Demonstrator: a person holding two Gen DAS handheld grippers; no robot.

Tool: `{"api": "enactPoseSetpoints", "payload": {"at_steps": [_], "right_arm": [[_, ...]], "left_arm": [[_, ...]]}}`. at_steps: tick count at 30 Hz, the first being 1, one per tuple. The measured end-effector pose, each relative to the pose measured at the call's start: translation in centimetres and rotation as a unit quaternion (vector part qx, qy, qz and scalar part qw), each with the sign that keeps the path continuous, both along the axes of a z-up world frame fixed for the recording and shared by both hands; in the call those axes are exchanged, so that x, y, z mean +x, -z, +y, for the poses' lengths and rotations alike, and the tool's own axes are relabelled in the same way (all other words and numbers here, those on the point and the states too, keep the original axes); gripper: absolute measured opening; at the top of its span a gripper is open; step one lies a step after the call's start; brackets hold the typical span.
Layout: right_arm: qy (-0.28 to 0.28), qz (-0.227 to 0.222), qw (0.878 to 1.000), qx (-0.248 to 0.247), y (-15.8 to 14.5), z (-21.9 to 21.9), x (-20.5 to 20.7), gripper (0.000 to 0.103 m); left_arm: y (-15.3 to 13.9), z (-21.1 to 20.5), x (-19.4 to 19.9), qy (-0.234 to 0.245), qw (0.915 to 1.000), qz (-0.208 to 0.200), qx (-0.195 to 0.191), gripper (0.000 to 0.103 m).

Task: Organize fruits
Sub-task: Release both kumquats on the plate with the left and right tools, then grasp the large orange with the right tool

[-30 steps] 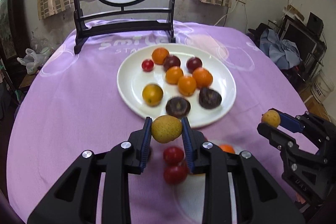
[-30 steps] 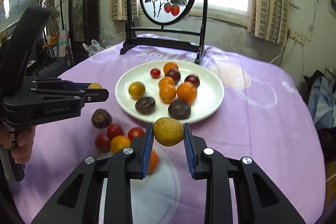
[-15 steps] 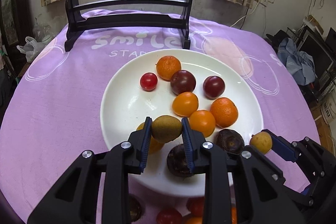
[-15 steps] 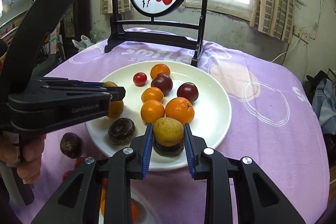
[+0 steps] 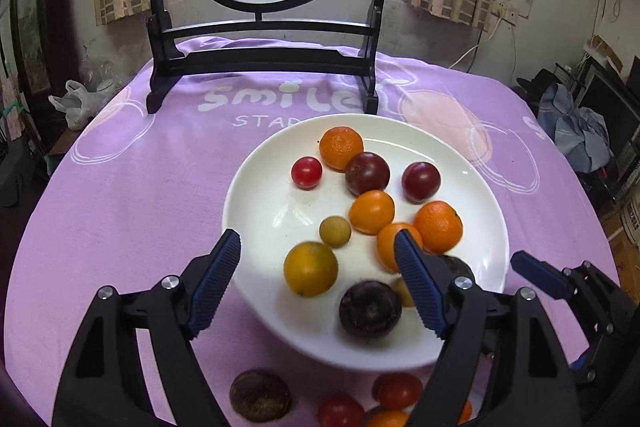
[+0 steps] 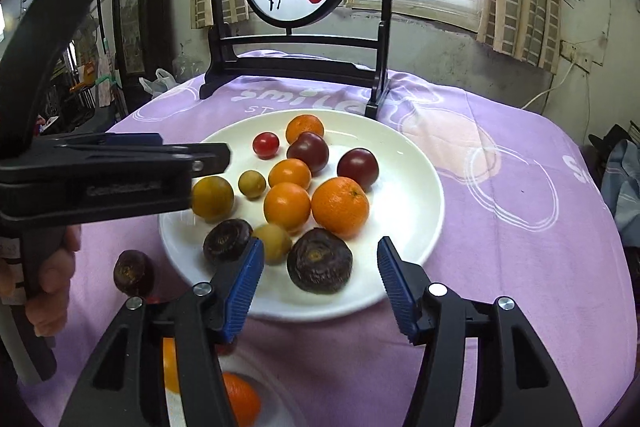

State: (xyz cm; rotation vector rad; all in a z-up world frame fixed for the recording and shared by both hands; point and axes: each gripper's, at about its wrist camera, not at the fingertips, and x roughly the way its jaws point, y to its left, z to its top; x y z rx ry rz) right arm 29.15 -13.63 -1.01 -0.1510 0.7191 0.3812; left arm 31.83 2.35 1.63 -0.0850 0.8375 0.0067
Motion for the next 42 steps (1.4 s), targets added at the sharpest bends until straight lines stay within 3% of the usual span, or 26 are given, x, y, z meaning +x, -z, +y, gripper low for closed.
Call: {"api": "enactPoseSetpoints", "payload": {"at_steps": [3, 12, 17, 22, 26, 35, 37, 39, 42], "right_arm": [[0.006, -0.001, 1.0, 0.001, -0.4, -0.8, -1.1, 0.06], [-0.006, -0.002, 1.0, -0.007, -1.3, -1.6, -5.2, 0.06], [-0.024, 0.005, 1.0, -0.014, -0.3, -0.9, -7.9, 0.061], [-0.047, 0.035, 0.998, -0.029, 1.9, 0.0, -9.9, 0.061], [-0.058, 0.045, 0.995, -0.07, 3.7, 1.0, -11.1, 0.06], [-0.062, 0.053, 0.993, -0.084, 4.7, 2.5, -9.6, 0.06], [-0.067, 0.052, 0.993, -0.082, 4.7, 2.8, -9.2, 0.056], [-0.072, 0.058, 0.993, -0.073, 4.7, 2.9, -8.7, 0.044], [-0.069, 0.054, 0.993, -0.075, 4.7, 3.0, -8.8, 0.043]], "left_arm": [[-0.3, 0.4, -2.0, 0.001, 0.9999, 0.002, -0.01, 0.086], [-0.4, 0.8, -8.3, 0.0, 0.9999, 0.001, -0.01, 0.091], [1.6, 0.4, -11.4, 0.01, 0.9999, 0.006, 0.0, 0.092], [3.9, 0.9, -12.1, 0.007, 0.9996, 0.02, -0.017, 0.092], [4.3, 1.5, -12.1, 0.013, 0.9993, 0.02, -0.03, 0.092], [4.6, 1.0, -12.5, 0.034, 0.9984, 0.033, -0.033, 0.092], [4.7, 0.9, -12.5, 0.039, 0.998, 0.035, -0.036, 0.092], [4.8, 0.8, -12.4, 0.041, 0.9978, 0.039, -0.034, 0.092], [5.4, 0.7, -12.2, 0.043, 0.997, 0.053, -0.036, 0.092]]}}
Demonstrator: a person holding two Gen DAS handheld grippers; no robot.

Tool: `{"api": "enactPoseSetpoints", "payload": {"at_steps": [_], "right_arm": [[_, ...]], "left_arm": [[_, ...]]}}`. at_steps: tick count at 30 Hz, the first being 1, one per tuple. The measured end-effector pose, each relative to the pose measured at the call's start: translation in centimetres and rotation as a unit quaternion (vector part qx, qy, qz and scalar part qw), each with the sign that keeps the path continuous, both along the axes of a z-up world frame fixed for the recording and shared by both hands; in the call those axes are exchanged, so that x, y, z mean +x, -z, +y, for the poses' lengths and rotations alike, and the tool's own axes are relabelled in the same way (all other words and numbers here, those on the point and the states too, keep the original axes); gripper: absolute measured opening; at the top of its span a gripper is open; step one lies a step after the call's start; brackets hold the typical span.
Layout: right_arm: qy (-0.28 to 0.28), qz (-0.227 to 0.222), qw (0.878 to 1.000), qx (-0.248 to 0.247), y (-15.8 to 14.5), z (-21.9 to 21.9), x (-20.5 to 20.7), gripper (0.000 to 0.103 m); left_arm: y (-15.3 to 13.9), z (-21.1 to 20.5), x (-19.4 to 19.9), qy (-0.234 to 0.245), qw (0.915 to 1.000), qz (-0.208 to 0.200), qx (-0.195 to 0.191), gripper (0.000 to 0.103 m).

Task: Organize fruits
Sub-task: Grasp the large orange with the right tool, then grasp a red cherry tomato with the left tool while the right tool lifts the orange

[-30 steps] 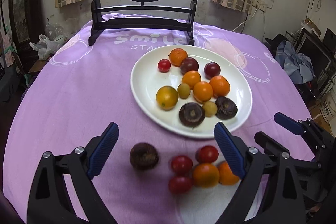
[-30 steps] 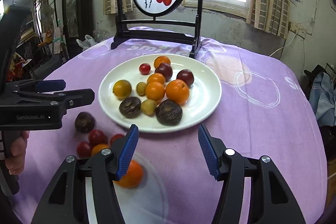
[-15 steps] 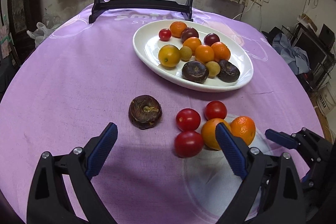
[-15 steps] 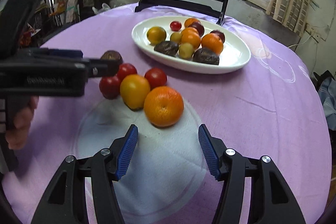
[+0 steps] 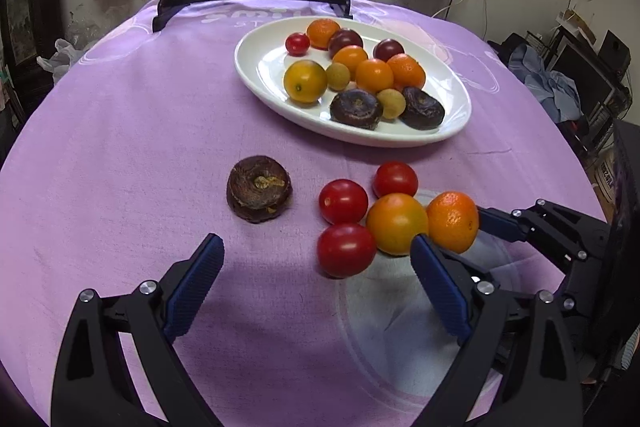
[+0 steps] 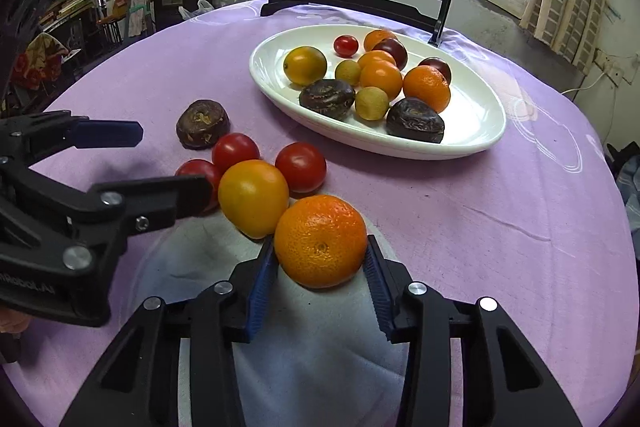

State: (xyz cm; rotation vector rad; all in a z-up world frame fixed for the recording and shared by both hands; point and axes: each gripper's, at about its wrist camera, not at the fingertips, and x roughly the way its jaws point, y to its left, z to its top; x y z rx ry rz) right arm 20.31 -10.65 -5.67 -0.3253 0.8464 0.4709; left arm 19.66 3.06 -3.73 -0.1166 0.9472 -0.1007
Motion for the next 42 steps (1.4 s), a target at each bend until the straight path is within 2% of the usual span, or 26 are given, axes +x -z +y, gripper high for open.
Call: {"api": "enactPoseSetpoints", "payload": {"at_steps": [7, 11, 15, 17, 18, 25, 27, 28, 29, 33, 37, 40, 42], "right_arm": [[0.02, -0.003, 0.999, 0.045, -1.5, -2.8, -1.0, 0.044], [0.035, 0.006, 0.997, 0.063, -1.6, -4.2, -0.8, 0.044], [0.04, 0.001, 0.997, 0.067, -1.9, -4.7, -0.8, 0.044], [0.039, -0.001, 0.997, 0.068, -1.9, -4.8, -0.8, 0.044], [0.038, -0.001, 0.997, 0.069, -2.0, -4.7, -0.8, 0.044], [0.032, -0.006, 0.997, 0.075, -2.4, -4.7, -1.2, 0.044], [0.031, -0.007, 0.997, 0.075, -2.5, -4.7, -1.2, 0.044], [0.032, -0.008, 0.997, 0.076, -2.5, -4.7, -1.2, 0.044], [0.034, -0.008, 0.996, 0.076, -2.6, -4.7, -1.2, 0.044], [0.043, -0.012, 0.996, 0.077, -2.6, -5.0, -1.2, 0.044], [0.05, -0.017, 0.995, 0.089, -3.0, -5.3, -1.2, 0.044], [0.065, -0.023, 0.992, 0.101, -3.9, -5.8, -1.0, 0.044], [0.068, -0.033, 0.991, 0.113, -4.9, -6.1, -1.1, 0.044]], "left_arm": [[0.7, -0.7, -0.1, 0.032, 0.9988, 0.024, -0.029, 0.092], [0.8, -1.2, -0.3, 0.045, 0.9986, 0.025, -0.016, 0.089], [1.0, -1.2, -0.2, 0.046, 0.9987, 0.023, -0.001, 0.079], [1.1, -1.1, -0.2, 0.047, 0.9986, 0.024, 0.0, 0.068], [1.3, -1.1, -0.1, 0.051, 0.9984, 0.026, 0.003, 0.056], [1.6, -1.7, 0.2, 0.055, 0.9981, 0.011, 0.026, 0.054], [1.8, -2.2, 0.3, 0.058, 0.9972, 0.001, 0.046, 0.051], [1.8, -2.6, 0.3, 0.061, 0.9962, -0.004, 0.061, 0.038], [1.8, -2.8, 0.2, 0.067, 0.9956, -0.008, 0.066, 0.031], [1.4, -2.2, 0.2, 0.063, 0.9973, -0.002, 0.039, 0.031], [-0.2, -1.6, -0.2, 0.046, 0.9986, -0.017, 0.018, 0.031], [-2.0, -1.5, -0.3, 0.039, 0.9986, -0.033, 0.016, 0.031], [-3.2, -1.7, -0.1, 0.042, 0.9978, -0.043, 0.028, 0.031]]}}
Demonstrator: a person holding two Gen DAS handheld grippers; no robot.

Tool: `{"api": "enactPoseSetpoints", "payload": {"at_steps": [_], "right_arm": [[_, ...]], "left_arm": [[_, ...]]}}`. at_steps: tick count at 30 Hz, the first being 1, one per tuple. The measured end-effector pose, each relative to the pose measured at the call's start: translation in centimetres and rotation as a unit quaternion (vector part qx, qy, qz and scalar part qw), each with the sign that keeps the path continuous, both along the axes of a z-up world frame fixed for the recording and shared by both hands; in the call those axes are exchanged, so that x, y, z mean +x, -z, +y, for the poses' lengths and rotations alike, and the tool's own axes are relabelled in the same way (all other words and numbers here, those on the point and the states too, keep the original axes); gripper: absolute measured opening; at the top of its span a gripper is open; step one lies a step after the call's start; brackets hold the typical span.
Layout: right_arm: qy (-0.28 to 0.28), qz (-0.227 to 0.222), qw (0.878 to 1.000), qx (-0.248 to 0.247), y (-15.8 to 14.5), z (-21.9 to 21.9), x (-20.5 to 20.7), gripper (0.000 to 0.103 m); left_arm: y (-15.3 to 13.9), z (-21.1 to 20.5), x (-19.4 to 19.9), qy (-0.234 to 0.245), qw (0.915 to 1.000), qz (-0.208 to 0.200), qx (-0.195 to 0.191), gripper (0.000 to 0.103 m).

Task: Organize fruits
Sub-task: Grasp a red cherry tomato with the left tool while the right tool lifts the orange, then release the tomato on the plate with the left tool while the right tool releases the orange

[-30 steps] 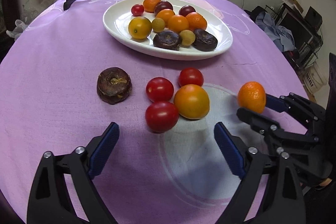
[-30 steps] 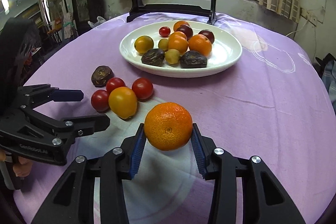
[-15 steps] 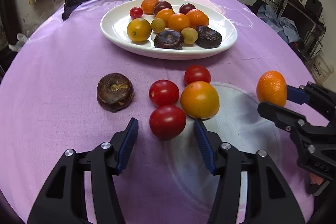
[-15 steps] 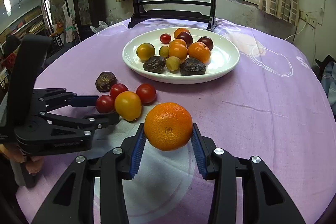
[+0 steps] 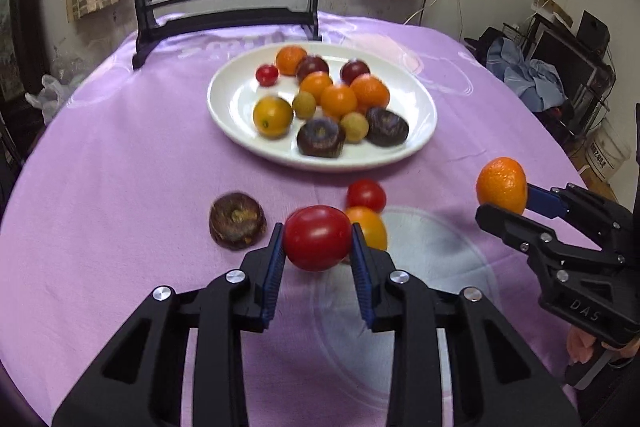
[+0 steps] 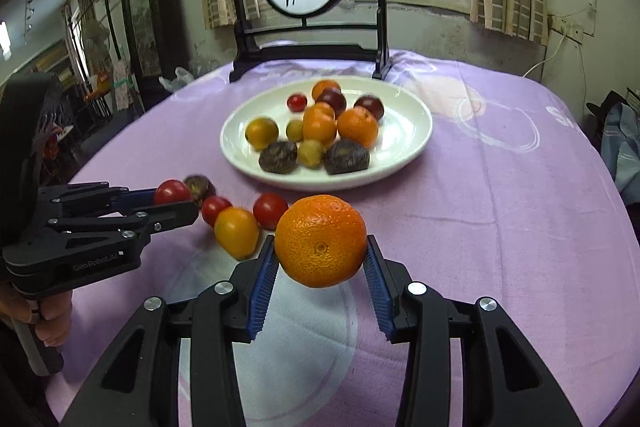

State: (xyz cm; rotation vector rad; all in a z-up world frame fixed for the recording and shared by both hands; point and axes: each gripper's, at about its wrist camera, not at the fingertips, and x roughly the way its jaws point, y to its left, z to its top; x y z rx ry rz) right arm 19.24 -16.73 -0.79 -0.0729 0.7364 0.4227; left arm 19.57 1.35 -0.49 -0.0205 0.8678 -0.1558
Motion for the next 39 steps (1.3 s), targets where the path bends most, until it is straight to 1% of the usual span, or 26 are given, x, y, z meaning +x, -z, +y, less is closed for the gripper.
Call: {"api": "enactPoseSetpoints", "payload": {"at_steps": [2, 6, 9, 11, 13, 16, 19, 22, 28, 29, 31, 32, 34, 36, 38, 39], "right_arm": [[0.002, -0.012, 1.0, 0.006, -1.0, -0.2, 0.0, 0.043], [-0.003, -0.031, 1.0, 0.001, -2.8, 0.0, 1.0, 0.043], [-0.001, -0.042, 0.999, -0.006, -3.8, 0.4, 2.2, 0.043], [-0.001, -0.047, 0.999, -0.006, -4.2, 0.8, 3.3, 0.043], [-0.004, -0.047, 0.999, -0.009, -4.2, 1.4, 4.6, 0.044], [-0.011, -0.039, 0.999, -0.019, -3.4, 3.0, 6.6, 0.044], [-0.02, -0.028, 0.999, -0.032, -2.3, 4.4, 8.6, 0.044], [-0.024, -0.017, 0.999, -0.043, -1.2, 5.5, 10.2, 0.044], [-0.026, -0.001, 0.999, -0.047, 0.5, 6.5, 12.2, 0.044], [-0.024, 0.0, 0.999, -0.047, 0.7, 6.6, 12.3, 0.044], [-0.027, 0.007, 0.999, -0.041, 1.0, 6.6, 12.6, 0.044], [-0.028, 0.012, 0.999, -0.037, 1.1, 6.5, 12.6, 0.044], [-0.025, 0.015, 0.999, -0.035, 1.3, 6.2, 12.4, 0.045], [-0.018, 0.009, 0.999, -0.033, 1.2, 5.7, 11.9, 0.051], [-0.013, 0.005, 1.0, -0.026, 0.9, 5.1, 11.3, 0.052], [-0.011, 0.003, 1.0, -0.024, 0.7, 4.9, 11.1, 0.052]], "left_arm": [[-1.2, -0.1, 0.4, -0.001, 0.9999, -0.01, 0.011, 0.031], [-3.4, 0.1, 2.4, -0.002, 0.9996, -0.021, 0.016, 0.031], [-4.6, 0.5, 4.5, -0.02, 0.9992, -0.03, 0.018, 0.031], [-4.9, 0.9, 6.2, -0.033, 0.9989, -0.029, 0.016, 0.031], [-4.6, 1.1, 7.8, -0.047, 0.9984, -0.023, 0.019, 0.031], [-3.7, 1.5, 10.2, -0.067, 0.9975, -0.01, 0.022, 0.031], [-2.5, 1.4, 12.4, -0.069, 0.9971, 0.007, 0.03, 0.031], [-1.4, 1.2, 13.9, -0.067, 0.9968, 0.013, 0.041, 0.031], [0.3, 1.3, 16.3, -0.074, 0.9961, 0.027, 0.039, 0.032], [0.5, 1.3, 16.5, -0.077, 0.996, 0.029, 0.036, 0.034], [0.5, 1.7, 16.5, -0.084, 0.9958, 0.03, 0.02, 0.066], [0.3, 1.8, 16.3, -0.088, 0.9957, 0.024, 0.015, 0.069], [0.0, 1.9, 15.9, -0.085, 0.9961, 0.018, 0.013, 0.07], [-0.3, 1.9, 15.2, -0.081, 0.9965, 0.018, 0.013, 0.07], [-0.5, 2.2, 14.4, -0.082, 0.9964, 0.017, 0.011, 0.072], [-0.6, 2.3, 14.0, -0.085, 0.9962, 0.018, 0.009, 0.076]]}}
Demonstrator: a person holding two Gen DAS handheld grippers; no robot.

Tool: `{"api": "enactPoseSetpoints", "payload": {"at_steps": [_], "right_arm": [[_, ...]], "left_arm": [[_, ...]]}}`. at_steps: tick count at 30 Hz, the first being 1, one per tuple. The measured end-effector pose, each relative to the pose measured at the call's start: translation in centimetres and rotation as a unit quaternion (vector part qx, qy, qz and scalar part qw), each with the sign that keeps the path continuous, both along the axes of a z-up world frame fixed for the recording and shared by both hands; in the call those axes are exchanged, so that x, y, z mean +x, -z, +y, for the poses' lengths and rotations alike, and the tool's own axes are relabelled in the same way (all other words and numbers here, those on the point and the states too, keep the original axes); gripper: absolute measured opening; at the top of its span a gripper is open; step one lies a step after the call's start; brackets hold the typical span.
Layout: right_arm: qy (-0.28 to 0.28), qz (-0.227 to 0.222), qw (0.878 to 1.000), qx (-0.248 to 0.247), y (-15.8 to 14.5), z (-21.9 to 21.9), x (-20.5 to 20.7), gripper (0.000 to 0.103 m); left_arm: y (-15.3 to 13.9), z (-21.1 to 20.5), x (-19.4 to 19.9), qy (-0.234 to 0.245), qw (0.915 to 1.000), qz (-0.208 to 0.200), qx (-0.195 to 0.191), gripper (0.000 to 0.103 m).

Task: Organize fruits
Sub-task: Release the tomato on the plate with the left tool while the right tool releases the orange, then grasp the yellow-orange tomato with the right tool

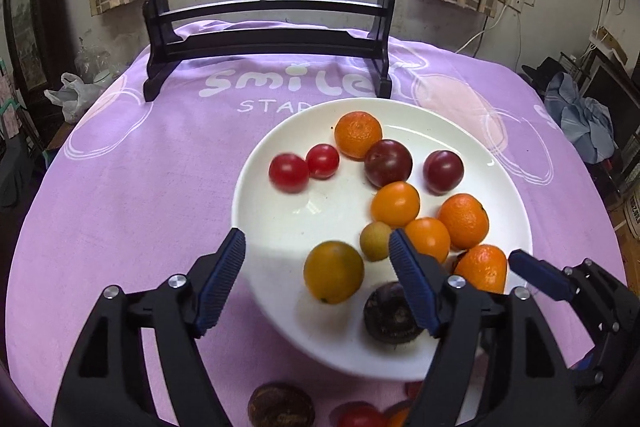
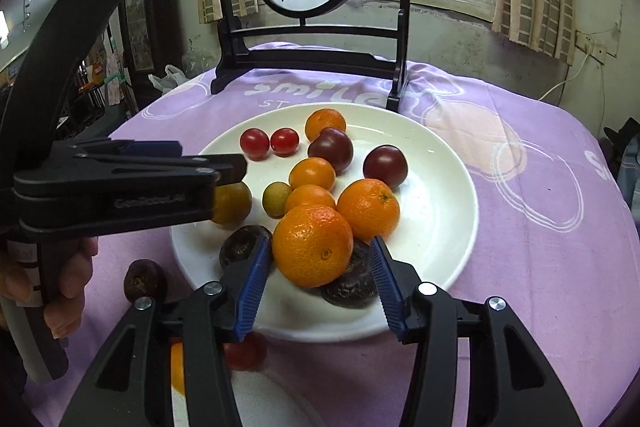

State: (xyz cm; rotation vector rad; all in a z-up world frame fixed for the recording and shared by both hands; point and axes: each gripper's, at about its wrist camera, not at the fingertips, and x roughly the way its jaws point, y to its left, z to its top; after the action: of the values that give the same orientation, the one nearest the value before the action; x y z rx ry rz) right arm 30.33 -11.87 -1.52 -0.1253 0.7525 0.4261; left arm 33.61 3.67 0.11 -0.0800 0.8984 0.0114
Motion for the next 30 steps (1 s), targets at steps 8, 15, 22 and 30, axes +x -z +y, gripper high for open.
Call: {"api": "enactPoseSetpoints", "payload": {"at_steps": [8, 15, 22, 30], "right_arm": [[0.029, -0.018, 0.999, 0.017, -1.3, -2.3, -2.3, 0.054], [0.017, -0.014, 1.0, 0.007, -1.3, -2.9, -5.3, 0.059], [-0.026, 0.001, 0.999, -0.018, -0.4, -1.4, -9.0, 0.06], [-0.085, 0.041, 0.994, -0.057, 2.5, 2.5, -11.2, 0.059]], "left_arm": [[0.1, 1.2, -4.3, -0.009, 0.9996, 0.008, -0.025, 0.084], [0.4, 2.4, -8.2, -0.021, 0.9995, 0.0, -0.023, 0.085], [1.7, 2.8, -9.9, -0.021, 0.9996, -0.003, -0.019, 0.087], [2.3, 3.9, -10.1, -0.024, 0.9995, -0.013, -0.017, 0.087]]}}
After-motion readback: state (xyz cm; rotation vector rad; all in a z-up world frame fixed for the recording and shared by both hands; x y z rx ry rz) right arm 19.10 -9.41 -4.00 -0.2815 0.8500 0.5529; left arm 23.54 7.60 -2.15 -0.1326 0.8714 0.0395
